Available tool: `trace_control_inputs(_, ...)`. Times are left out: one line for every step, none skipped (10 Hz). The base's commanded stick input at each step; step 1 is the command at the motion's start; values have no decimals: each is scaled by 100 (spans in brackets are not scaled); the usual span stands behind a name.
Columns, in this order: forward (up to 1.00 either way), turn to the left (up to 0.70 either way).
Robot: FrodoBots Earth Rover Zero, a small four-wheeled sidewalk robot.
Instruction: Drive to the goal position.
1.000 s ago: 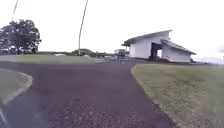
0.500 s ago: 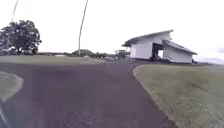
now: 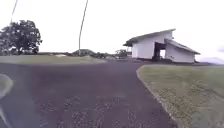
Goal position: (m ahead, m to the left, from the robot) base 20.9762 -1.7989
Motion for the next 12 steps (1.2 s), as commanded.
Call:
trace_control_inputs(85, 0)
trace_control_inputs(85, 0)
trace_control_inputs(85, 0)
trace_control_inputs(85, -4)
trace_control_inputs(85, -25)
trace_control_inputs(85, -34)
trace_control_inputs(85, -34)
trace_control_inputs(85, -34)
trace_control_inputs(85, -34)
trace_control_inputs(85, -34)
trace_control_inputs(85, -32)
trace_control_inputs(85, 0)
